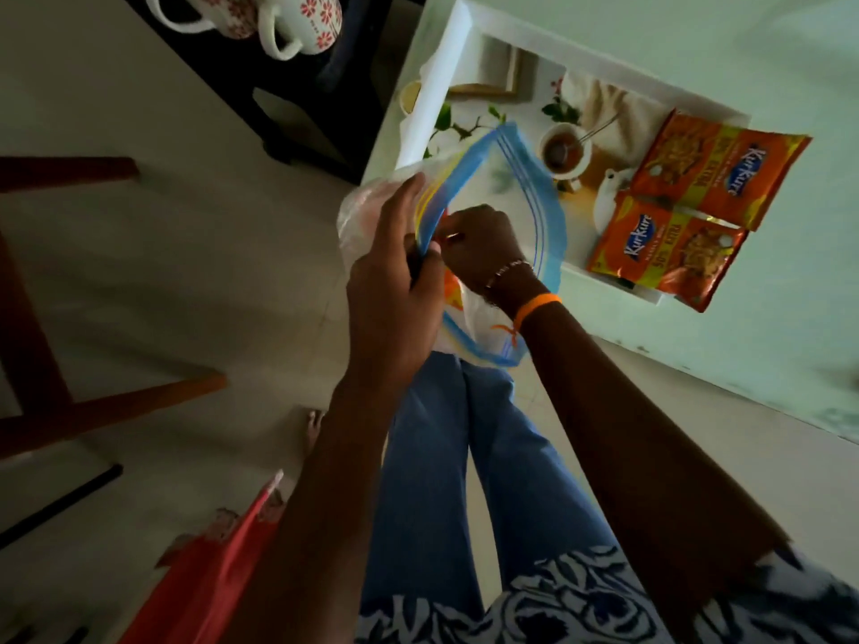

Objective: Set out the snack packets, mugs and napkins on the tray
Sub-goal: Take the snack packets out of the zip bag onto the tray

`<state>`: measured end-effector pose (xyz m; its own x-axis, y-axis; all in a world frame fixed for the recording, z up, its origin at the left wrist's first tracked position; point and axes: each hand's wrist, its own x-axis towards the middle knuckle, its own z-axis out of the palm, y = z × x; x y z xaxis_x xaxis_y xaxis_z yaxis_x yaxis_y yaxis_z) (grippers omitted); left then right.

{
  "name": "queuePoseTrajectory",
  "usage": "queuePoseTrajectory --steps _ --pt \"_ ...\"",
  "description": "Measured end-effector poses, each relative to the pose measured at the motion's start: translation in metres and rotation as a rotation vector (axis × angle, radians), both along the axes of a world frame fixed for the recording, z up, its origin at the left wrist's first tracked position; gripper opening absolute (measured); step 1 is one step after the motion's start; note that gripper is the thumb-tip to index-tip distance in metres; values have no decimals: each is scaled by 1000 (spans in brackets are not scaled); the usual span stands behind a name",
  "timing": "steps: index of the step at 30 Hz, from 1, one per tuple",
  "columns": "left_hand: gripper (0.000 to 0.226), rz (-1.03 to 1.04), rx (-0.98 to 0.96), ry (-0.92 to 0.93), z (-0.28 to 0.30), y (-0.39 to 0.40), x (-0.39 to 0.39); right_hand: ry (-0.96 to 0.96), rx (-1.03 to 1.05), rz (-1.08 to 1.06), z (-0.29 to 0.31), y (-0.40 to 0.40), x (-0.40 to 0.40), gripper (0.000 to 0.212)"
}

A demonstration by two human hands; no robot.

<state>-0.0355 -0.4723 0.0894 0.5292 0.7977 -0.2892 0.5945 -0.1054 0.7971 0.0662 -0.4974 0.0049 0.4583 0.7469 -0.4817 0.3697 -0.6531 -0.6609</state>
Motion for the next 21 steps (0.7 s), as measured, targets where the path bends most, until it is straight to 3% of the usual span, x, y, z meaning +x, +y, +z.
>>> queuePoseTrajectory --steps 6,9,13,18,21 --pt "57 5 82 40 -4 0 39 -58 273 -311 37 -62 52 23" --pt "56 41 84 87 -9 -3 58 -25 389 -560 46 -83 74 37" --pt "58 9 82 166 -19 -10 73 47 505 -895 41 -97 108 29" --pt "57 -41 111 243 -32 -17 79 92 420 -1046 12 -92 156 24" --pt "58 -45 92 260 -35 -17 82 116 284 -999 -8 -78 183 31"
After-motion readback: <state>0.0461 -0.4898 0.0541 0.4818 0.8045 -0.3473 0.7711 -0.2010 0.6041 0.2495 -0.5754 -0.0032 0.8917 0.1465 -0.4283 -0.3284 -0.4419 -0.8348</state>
